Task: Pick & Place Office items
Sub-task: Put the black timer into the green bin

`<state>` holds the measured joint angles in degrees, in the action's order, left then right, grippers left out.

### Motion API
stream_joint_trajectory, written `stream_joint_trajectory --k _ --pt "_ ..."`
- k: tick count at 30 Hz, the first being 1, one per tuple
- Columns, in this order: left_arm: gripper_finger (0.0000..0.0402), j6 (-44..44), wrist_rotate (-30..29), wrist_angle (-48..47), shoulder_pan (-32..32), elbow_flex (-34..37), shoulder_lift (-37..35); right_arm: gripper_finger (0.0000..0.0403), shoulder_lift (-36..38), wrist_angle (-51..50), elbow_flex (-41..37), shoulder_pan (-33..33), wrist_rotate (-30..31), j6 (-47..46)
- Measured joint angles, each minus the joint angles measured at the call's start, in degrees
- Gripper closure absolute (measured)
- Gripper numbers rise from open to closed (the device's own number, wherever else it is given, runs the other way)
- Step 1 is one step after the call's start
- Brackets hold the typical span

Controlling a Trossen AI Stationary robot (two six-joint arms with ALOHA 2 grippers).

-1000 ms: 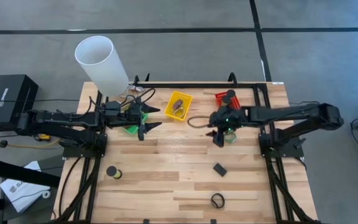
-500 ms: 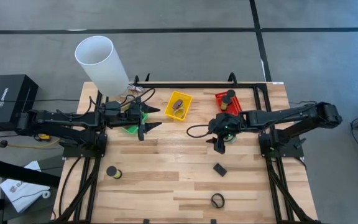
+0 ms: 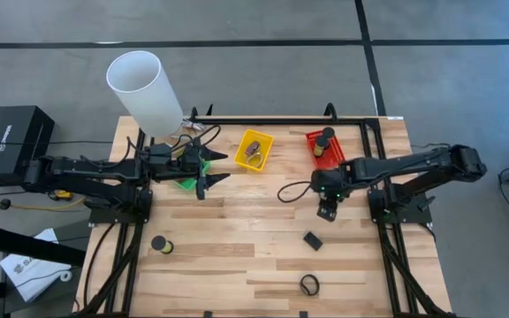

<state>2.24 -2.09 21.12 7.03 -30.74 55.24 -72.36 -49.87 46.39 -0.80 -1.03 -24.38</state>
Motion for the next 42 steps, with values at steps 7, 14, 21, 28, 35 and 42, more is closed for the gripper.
stream_joint_trajectory --k 7,14,21,28,35,42 --pt "0.0119 0.0 0.0 -0.02 0.01 0.0 0.0 0.0208 0.02 1.14 0.0 -5.47 -0.56 -2.11" --pt "0.0119 0.0 0.0 -0.02 0.02 0.0 0.0 0.0208 -0.07 8.78 0.0 -13.45 -0.62 -14.97" --pt "0.0119 0.0 0.0 -0.02 0.02 0.0 0.0 0.0209 -0.11 9.06 0.0 -21.36 2.88 -31.72" --pt "0.0119 0.06 0.0 -0.07 0.0 0.0 -0.01 0.021 -4.39 10.94 0.02 -26.65 5.27 -34.8" --pt "0.0119 0.22 0.0 -0.11 0.0 0.0 0.0 0.021 -12.56 13.39 0.2 -26.67 5.27 -36.55" --pt "0.0119 1.6 0.0 -0.07 0.0 0.0 0.0 0.021 -17.49 13.35 3.34 -24.34 4.0 -37.15"
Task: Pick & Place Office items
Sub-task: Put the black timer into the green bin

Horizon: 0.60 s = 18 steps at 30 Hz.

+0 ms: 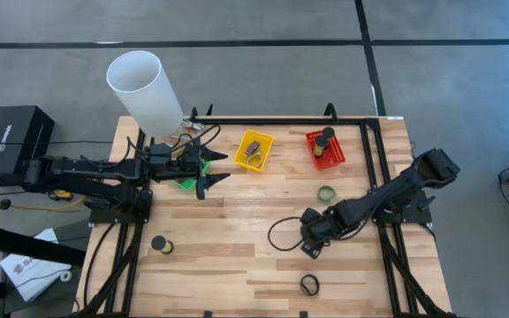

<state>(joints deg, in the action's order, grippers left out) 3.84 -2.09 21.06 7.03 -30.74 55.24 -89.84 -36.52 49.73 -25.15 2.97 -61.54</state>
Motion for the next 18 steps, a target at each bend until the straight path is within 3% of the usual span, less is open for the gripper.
stream_joint_trajectory --k 12,18 --pt "0.0119 0.06 0.0 -0.02 0.0 0.0 0.0 0.021 -8.01 -6.15 4.87 0.48 -0.66 2.25" --pt "0.0119 0.04 0.0 0.0 0.02 0.0 0.0 0.021 -10.98 -4.22 5.74 0.48 -1.73 6.47"
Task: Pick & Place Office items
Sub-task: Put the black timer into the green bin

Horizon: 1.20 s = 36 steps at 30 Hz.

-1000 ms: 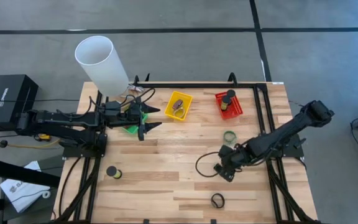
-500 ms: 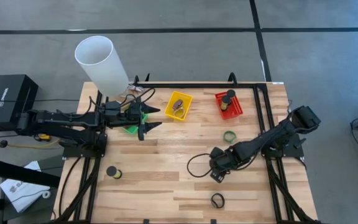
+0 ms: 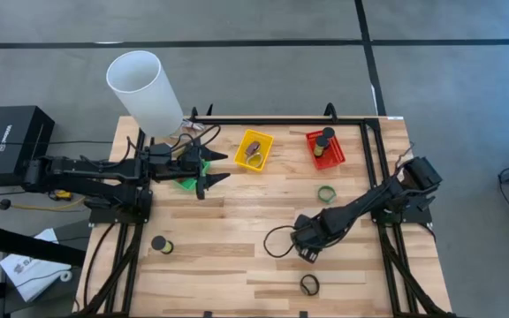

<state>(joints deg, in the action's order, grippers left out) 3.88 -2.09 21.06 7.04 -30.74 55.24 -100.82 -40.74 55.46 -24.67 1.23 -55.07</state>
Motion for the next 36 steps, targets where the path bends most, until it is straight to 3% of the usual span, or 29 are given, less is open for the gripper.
stream_joint_trajectory --k 10,20,26,31,36 --pt "0.0119 -0.04 0.0 0.04 -0.01 0.0 0.0 0.0211 -0.52 0.07 -0.09 1.49 -1.25 3.71" --pt "0.0119 -0.15 0.0 0.02 -0.02 0.0 0.0 0.026 5.3 0.6 -0.37 5.54 -0.92 13.15" --pt "0.0119 -0.02 0.0 0.02 -0.01 0.0 0.0 0.0239 11.97 0.72 -0.35 10.48 -0.87 20.66" --pt "0.0119 0.0 0.0 0.06 0.0 0.0 0.0 0.026 19.07 2.06 -0.33 16.13 1.05 28.92" --pt "0.0119 0.02 0.0 0.52 -0.02 0.0 0.0 0.0256 26.29 10.09 -0.33 22.82 2.04 37.44"
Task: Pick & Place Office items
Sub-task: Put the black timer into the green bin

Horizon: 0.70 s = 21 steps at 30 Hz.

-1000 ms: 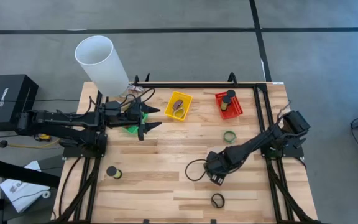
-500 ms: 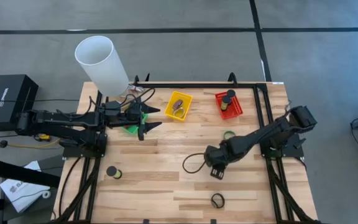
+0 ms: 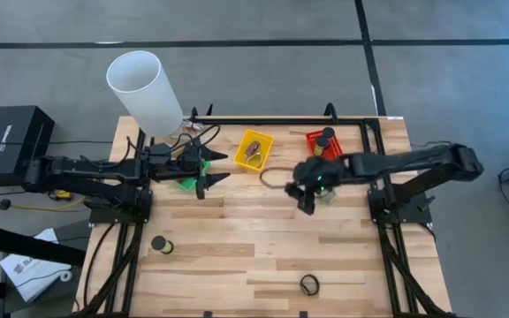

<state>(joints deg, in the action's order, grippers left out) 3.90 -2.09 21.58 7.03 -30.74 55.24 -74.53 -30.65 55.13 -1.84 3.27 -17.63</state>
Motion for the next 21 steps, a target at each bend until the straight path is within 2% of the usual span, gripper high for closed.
stream_joint_trajectory --k 3,7,11,16,21 --pt "0.0119 1.56 0.0 1.25 0.0 0.0 0.63 0.0244 2.86 6.2 0.09 2.82 -0.43 5.66" --pt "0.0119 5.64 0.0 7.66 0.0 -0.05 5.21 0.0248 4.52 12.89 0.09 5.79 -2.32 11.09" --pt "0.0119 5.25 0.0 15.08 0.0 -0.04 12.81 0.0258 4.29 18.9 0.09 7.82 -5.04 12.26" --pt "0.0119 2.3 -0.01 27.48 0.0 -0.94 21.76 0.0246 2.18 24.39 0.11 8.72 -6.95 12.27" --pt "0.0119 2.58 0.0 29.08 0.0 -4.88 28.89 0.0249 0.24 28.55 0.11 8.78 -9.03 12.27"
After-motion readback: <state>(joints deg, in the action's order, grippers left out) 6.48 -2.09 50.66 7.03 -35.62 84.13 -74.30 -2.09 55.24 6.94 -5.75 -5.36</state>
